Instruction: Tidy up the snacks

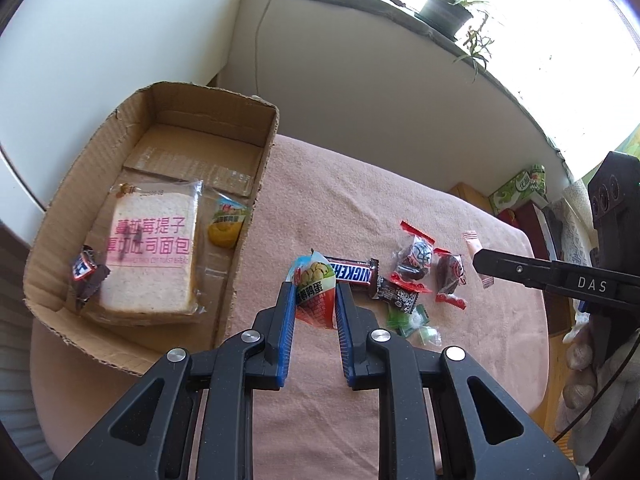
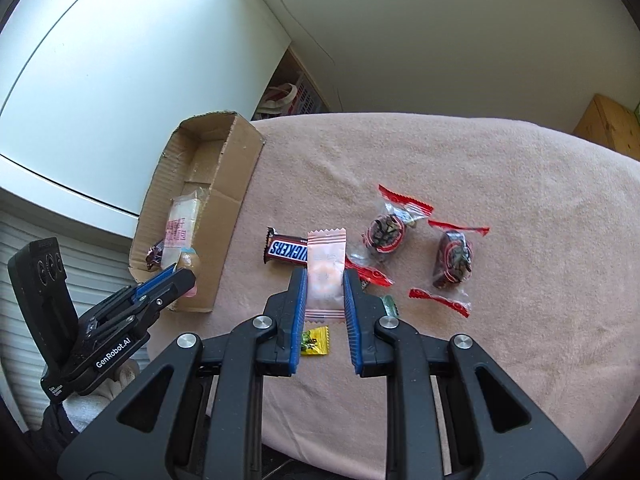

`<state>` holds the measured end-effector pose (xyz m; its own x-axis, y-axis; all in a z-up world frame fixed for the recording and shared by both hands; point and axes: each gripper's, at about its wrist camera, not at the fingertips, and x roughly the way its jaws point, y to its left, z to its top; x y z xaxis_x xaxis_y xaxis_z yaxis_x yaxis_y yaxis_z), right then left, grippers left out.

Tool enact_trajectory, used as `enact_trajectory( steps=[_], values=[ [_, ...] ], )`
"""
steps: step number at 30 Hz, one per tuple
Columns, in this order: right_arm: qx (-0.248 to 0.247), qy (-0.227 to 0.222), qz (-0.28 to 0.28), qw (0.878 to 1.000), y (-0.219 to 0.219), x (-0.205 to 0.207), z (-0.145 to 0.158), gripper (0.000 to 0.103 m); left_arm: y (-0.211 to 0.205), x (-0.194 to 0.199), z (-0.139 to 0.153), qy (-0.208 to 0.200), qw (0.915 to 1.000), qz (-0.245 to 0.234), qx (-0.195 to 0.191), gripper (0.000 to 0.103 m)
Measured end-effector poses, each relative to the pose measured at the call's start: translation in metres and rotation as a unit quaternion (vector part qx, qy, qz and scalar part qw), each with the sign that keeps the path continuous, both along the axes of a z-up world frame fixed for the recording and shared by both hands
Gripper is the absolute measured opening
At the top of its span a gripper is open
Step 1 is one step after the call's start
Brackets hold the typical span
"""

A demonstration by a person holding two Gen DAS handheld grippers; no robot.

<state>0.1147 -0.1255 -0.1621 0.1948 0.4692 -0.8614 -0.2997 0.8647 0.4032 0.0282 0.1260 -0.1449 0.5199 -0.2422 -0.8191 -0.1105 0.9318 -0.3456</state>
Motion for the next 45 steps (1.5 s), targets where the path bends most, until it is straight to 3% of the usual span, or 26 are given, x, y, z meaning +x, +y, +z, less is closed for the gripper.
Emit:
enact_trajectory(
  steps=[12,18,29,35,36,38,40,45],
  values=[
    [0.008,-0.037,0.058,0.998,0.077,0.024,0.021,0.019,0.045,0.006,0.004,-0.018,0.9986,0.049,0.008,0.008],
    [0.005,-0.033,0.089,0.995,0.115,0.033,0.014,0.019,0.073,0.009,0.003,-0.022,0.9966,0.079,0.005,0.008],
    [-0.012,-0.041,0.153,0.987,0.193,0.045,-0.004,0.019,0.094,0.015,-0.001,-0.015,0.9955,0.093,0.004,0.008],
    [-0.021,-0.044,0.17,0.984,0.213,0.048,-0.012,0.019,0.098,0.015,-0.003,-0.01,0.9955,0.094,0.011,0.01],
    [-0.025,-0.045,0.173,0.984,0.214,0.048,-0.013,0.022,0.098,0.015,-0.003,-0.01,0.9954,0.094,0.012,0.014],
    [-0.024,-0.046,0.176,0.983,0.216,0.047,-0.014,0.042,0.098,0.015,-0.001,-0.009,0.9953,0.096,0.012,0.017],
    [-0.025,-0.055,0.174,0.983,0.214,0.046,-0.012,0.056,0.098,0.014,-0.001,-0.011,0.9954,0.095,0.013,0.017],
    [-0.023,-0.062,0.167,0.984,0.202,0.046,-0.005,0.058,0.093,0.013,0.001,-0.013,0.996,0.087,0.015,0.017]
  ],
)
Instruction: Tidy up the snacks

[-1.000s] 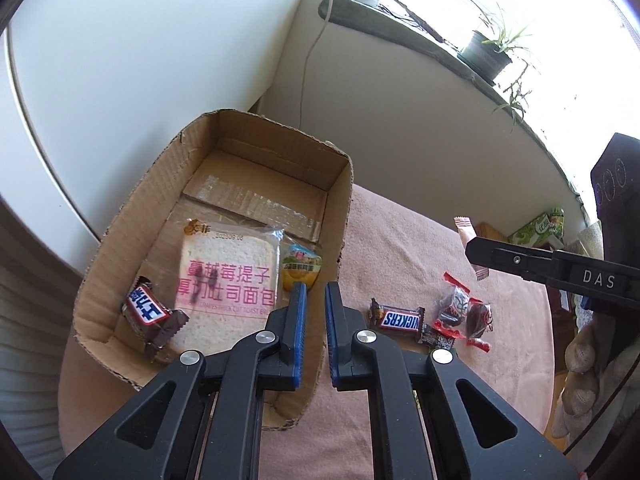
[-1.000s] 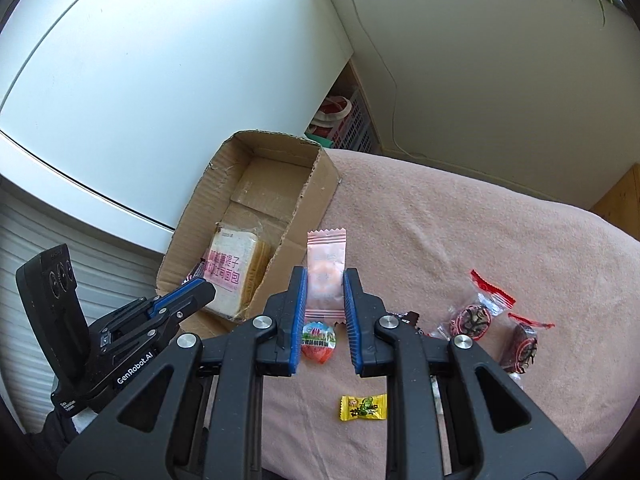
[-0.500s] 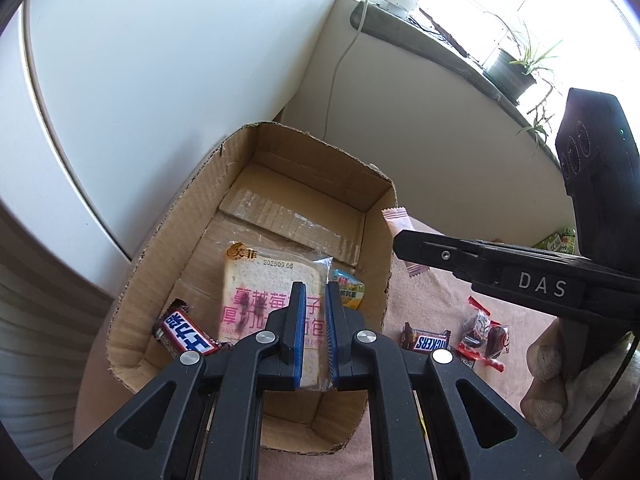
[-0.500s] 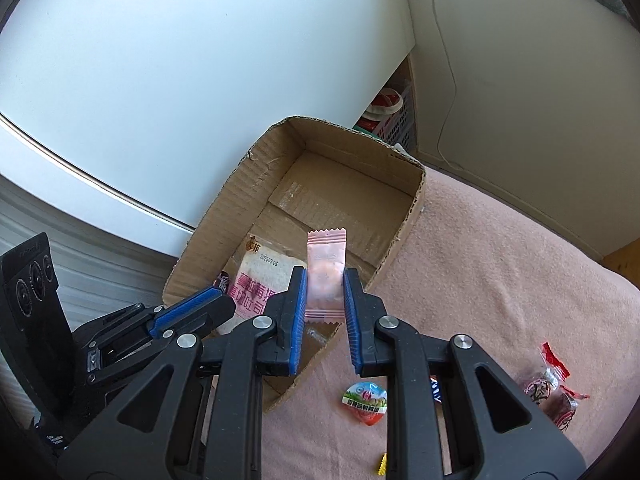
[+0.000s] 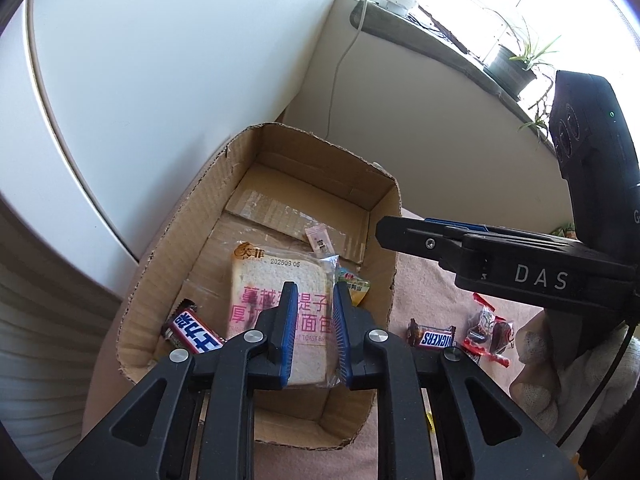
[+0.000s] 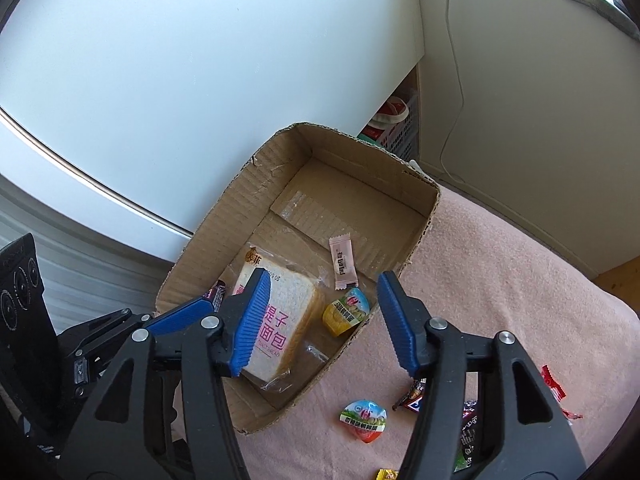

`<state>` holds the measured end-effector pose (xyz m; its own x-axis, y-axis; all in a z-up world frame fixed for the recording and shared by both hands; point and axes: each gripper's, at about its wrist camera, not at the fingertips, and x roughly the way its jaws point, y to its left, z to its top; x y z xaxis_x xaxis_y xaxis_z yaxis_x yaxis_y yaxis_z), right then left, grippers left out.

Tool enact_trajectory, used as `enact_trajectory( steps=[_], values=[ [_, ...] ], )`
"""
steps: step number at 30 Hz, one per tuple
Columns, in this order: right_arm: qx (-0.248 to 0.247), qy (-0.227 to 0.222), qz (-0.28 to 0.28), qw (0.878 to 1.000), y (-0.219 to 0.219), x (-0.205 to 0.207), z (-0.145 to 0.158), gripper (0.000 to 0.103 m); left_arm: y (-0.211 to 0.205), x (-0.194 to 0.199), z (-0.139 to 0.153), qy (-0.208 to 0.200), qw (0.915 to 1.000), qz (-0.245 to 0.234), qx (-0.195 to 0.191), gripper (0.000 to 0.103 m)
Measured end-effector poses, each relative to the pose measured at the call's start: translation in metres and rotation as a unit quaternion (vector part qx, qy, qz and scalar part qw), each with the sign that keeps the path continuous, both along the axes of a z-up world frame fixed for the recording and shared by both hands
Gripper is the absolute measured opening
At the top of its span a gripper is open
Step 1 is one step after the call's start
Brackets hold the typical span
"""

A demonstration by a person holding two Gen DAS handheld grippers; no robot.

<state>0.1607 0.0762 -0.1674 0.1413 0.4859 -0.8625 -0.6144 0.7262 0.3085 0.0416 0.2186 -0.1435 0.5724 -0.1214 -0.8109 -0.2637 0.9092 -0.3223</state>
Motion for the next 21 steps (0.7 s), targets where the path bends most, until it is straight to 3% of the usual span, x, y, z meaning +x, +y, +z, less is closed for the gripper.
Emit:
enact_trajectory(
  steps=[2,5,13,16,21],
  values=[
    [0.001,-0.002,-0.003,1.0,-0.008,-0.001,0.003,0.059,-0.004,-0.001,0.003,-0.002,1.0,-0.003,0.001,0.017],
    [0.011,-0.001,-0.014,1.0,-0.027,-0.003,0.008,0.059,-0.012,-0.004,0.007,-0.005,0.9999,-0.012,0.002,0.025],
    [0.028,-0.029,-0.054,0.998,-0.089,-0.016,0.021,0.059,-0.042,-0.01,0.01,-0.006,0.9988,-0.049,0.003,0.026],
    [0.026,-0.047,-0.063,0.997,-0.115,-0.027,0.025,0.079,-0.056,-0.013,0.01,-0.004,0.998,-0.064,0.002,0.026],
    [0.004,-0.052,-0.1,0.994,-0.165,-0.036,0.022,0.081,-0.081,-0.016,0.007,0.003,0.9956,-0.093,-0.004,0.026]
  ],
)
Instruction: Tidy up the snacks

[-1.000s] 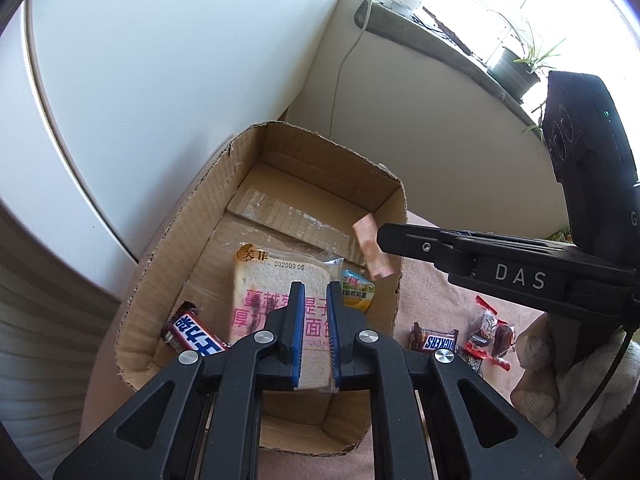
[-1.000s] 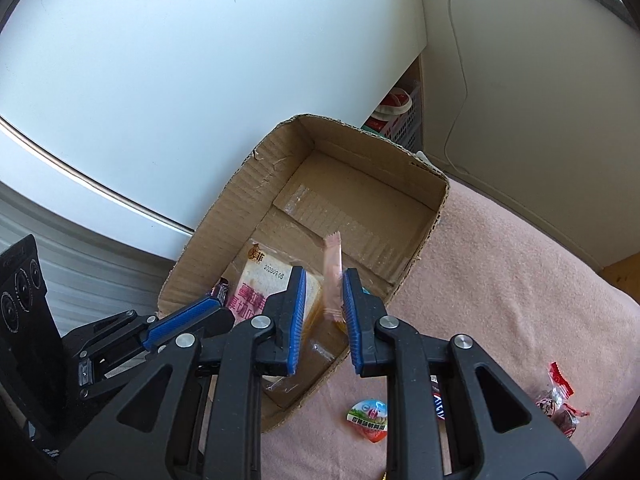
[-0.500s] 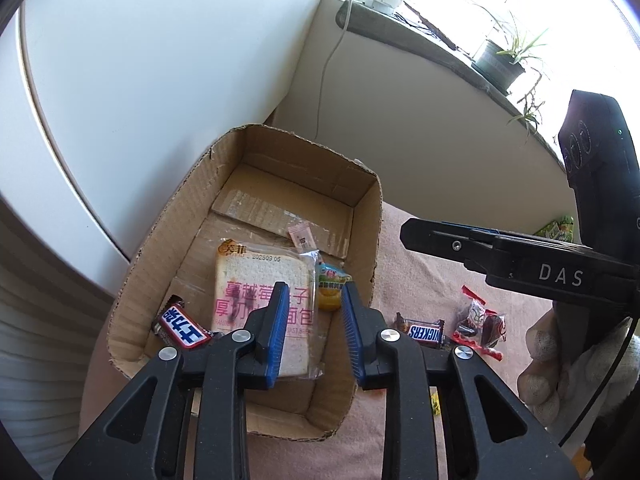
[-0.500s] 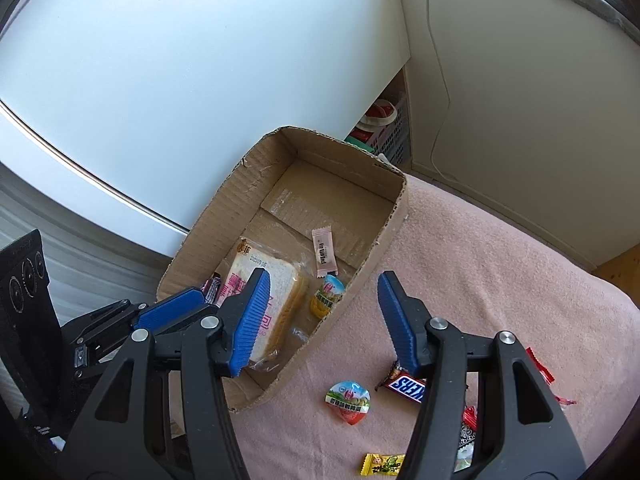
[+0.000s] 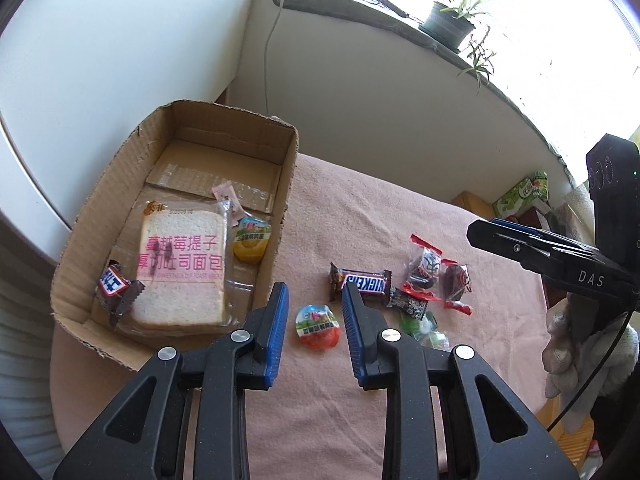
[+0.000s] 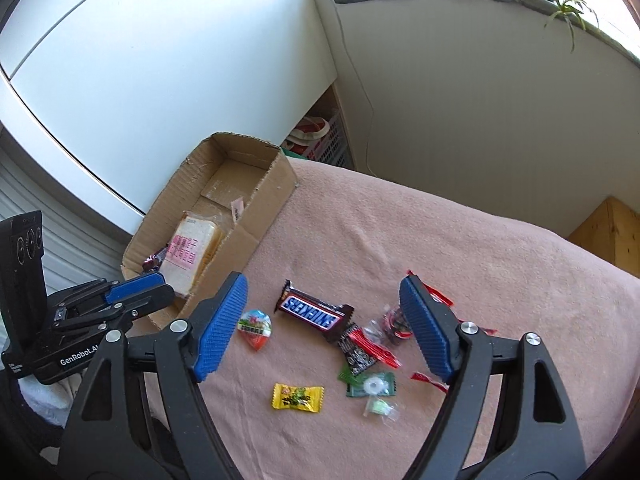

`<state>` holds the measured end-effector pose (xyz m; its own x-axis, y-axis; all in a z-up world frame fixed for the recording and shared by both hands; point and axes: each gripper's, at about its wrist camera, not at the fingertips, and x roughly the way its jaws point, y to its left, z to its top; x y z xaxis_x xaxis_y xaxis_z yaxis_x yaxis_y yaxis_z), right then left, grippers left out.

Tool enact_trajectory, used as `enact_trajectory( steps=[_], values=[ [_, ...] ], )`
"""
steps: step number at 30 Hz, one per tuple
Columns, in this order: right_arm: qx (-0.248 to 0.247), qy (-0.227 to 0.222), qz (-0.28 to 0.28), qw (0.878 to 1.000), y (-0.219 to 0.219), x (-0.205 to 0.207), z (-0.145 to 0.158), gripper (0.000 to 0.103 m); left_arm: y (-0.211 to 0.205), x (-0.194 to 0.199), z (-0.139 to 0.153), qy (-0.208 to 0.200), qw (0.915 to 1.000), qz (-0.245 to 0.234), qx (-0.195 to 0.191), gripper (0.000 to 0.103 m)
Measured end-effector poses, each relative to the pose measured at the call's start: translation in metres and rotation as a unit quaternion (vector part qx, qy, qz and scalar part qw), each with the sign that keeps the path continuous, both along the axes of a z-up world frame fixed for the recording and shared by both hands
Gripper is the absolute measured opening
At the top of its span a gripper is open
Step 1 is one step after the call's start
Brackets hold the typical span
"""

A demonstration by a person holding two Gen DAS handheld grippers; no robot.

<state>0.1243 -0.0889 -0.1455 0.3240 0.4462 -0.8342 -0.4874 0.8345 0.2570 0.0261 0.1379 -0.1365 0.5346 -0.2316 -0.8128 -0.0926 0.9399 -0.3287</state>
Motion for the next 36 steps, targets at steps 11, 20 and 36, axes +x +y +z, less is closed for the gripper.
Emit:
enact_trajectory(
  steps=[11,20,36],
  values=[
    [-0.023,0.055,-0.08,0.995,-0.093,-0.017,-0.035,0.081,-0.048,0.001,-0.024,0.039,0.9983,-0.043,-0.008,0.04],
    [-0.041,0.066,0.014,0.997,-0.069,-0.047,-0.061,0.074,-0.046,0.0,-0.054,0.078,0.9968,-0.002,-0.015,0.04],
    [-0.031,0.044,0.137,0.989,-0.058,-0.047,-0.097,0.06,-0.049,0.001,-0.089,0.051,0.9941,0.094,0.019,0.056]
  ],
)
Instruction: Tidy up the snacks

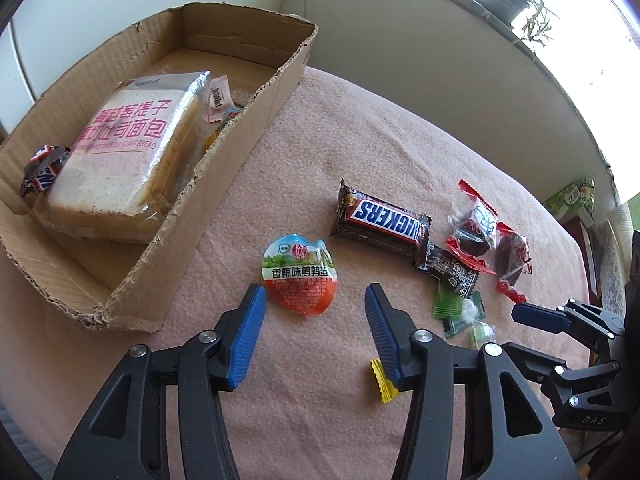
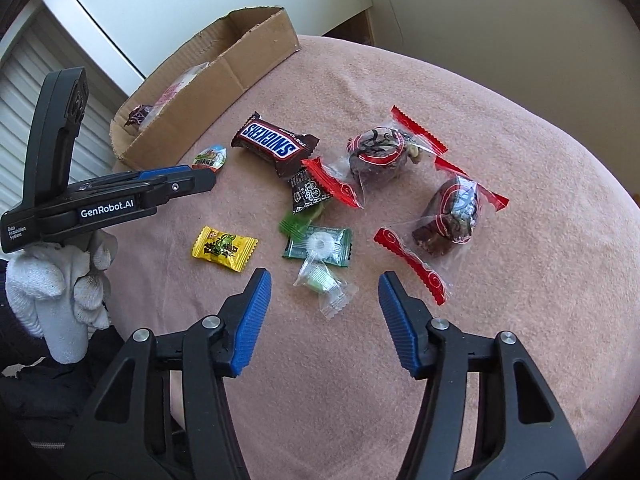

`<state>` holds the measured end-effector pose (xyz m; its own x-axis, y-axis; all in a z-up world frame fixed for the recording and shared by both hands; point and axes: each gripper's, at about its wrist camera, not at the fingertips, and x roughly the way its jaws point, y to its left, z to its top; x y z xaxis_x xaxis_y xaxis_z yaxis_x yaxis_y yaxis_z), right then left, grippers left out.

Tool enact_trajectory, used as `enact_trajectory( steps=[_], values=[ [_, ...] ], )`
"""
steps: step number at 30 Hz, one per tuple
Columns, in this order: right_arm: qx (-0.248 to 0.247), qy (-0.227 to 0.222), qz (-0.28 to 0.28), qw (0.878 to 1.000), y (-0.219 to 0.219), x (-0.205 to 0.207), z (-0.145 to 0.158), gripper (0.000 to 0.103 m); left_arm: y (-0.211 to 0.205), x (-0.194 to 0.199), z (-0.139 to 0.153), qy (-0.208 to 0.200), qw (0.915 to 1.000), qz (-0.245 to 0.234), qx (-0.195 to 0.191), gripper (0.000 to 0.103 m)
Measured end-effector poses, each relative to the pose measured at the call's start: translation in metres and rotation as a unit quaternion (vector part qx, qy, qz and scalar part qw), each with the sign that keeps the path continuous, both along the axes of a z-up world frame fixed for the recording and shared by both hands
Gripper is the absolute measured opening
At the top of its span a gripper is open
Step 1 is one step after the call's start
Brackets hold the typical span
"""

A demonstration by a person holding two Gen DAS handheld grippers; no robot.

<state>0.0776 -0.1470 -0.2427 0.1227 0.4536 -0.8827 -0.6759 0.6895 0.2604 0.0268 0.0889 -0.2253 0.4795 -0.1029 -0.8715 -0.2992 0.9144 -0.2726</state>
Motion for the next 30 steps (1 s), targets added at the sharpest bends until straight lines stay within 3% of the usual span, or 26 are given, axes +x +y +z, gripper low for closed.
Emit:
enact_trajectory(
  steps=[4,7,12,17,21,30],
  values=[
    [0.004,-0.012,0.024,1.0,0.004,0.0,-0.006,0.059,0.003,0.0,-0.004,-0.007,0.9996,0.027,0.009,0.056],
    [0.006,-0.012,0.038,0.999,0.006,0.001,-0.012,0.051,0.006,-0.002,-0.005,-0.013,0.9991,0.038,0.016,0.056],
    [0.012,-0.01,0.05,0.999,0.005,0.001,-0.017,0.049,0.002,0.011,-0.011,-0.018,0.9984,0.039,0.035,0.056],
    [0.012,-0.008,0.063,0.998,0.007,0.0,-0.02,0.041,-0.003,0.017,-0.014,-0.016,0.9976,0.032,0.059,0.056],
    [0.008,-0.011,0.071,0.997,0.009,-0.001,-0.022,0.041,-0.013,0.016,-0.015,-0.016,0.9965,0.029,0.077,0.04],
    [-0.007,-0.024,0.075,0.997,0.01,-0.006,-0.021,0.03,-0.015,0.007,-0.009,-0.027,0.9961,0.027,0.08,0.037]
  ],
)
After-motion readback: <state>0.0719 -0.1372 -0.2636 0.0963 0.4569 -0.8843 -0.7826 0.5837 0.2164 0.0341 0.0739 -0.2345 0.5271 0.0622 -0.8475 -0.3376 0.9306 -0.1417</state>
